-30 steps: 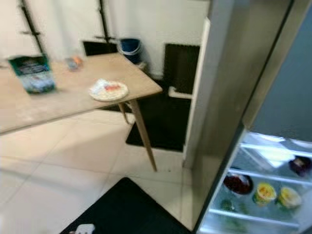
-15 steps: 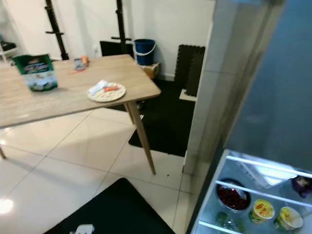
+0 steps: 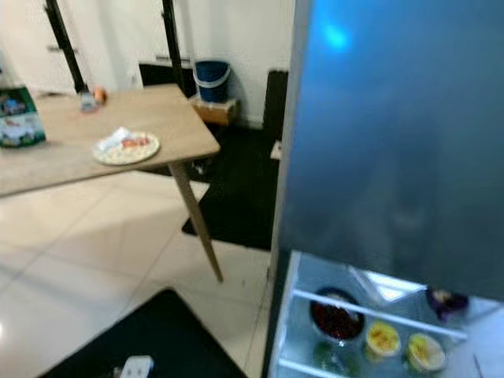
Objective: Restocking fridge
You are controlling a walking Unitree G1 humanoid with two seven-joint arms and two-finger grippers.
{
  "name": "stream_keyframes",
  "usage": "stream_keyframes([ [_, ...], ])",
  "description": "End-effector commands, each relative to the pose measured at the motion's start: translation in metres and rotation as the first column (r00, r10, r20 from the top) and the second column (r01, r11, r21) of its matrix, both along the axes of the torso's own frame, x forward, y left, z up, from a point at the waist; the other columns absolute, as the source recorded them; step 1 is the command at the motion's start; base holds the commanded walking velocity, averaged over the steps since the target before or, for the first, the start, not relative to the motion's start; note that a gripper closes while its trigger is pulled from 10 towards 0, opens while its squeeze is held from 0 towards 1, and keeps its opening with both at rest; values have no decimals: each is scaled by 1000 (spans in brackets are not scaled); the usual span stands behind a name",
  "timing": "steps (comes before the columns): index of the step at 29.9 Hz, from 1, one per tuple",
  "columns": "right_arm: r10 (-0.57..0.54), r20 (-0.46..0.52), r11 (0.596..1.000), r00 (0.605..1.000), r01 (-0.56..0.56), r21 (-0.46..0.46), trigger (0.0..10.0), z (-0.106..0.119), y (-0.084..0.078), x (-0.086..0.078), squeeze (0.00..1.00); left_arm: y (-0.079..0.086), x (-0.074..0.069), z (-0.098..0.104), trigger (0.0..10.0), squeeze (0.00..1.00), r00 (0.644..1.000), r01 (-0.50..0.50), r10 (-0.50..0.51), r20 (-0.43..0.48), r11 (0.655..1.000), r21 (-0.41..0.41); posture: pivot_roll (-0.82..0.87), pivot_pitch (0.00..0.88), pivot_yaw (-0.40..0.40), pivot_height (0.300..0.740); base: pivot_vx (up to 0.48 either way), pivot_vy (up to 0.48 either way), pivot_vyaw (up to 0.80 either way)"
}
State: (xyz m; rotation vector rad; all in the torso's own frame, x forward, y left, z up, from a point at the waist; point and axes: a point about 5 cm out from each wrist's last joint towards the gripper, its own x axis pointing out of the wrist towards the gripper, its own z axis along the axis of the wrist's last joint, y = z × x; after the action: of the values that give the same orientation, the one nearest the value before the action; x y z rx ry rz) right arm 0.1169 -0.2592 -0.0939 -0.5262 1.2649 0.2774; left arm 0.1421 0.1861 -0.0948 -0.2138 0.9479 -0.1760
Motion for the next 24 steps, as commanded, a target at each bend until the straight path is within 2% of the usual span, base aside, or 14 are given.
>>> stream_keyframes([
  [1, 6, 13, 1000, 1000, -6, -3, 10000, 1, 0, 2, 0, 2, 0, 0, 10000, 0, 1000, 6, -6, 7, 1000, 8, -93, 7, -66, 740, 0, 0, 0],
  [8, 34, 20, 999, 999, -34, -12, 10000, 2, 1, 7, 0, 1, 5, 3, 10000, 0, 999, 30, -30, 39, 1000, -9, -90, 9, -67, 740, 0, 0, 0],
  [12, 71, 10, 997, 997, -71, -16, 10000, 2, 4, 10, 0, 2, 12, 6, 10000, 0, 998, 24, -23, 57, 1000, -4, -92, 8, -67, 740, 0, 0, -800],
  [21, 63, 26, 998, 998, -63, -6, 10000, 2, 6, 13, 0, 1, 15, 7, 10000, 0, 997, 31, -31, 68, 1000, 0, -91, 2, -69, 740, 0, 0, -800],
  [24, 62, 40, 998, 997, -62, 3, 10000, 2, 8, 15, 0, -1, 12, 6, 10000, 0, 997, 41, -41, 62, 999, -1, -92, 4, -68, 740, 0, -235, -175],
])
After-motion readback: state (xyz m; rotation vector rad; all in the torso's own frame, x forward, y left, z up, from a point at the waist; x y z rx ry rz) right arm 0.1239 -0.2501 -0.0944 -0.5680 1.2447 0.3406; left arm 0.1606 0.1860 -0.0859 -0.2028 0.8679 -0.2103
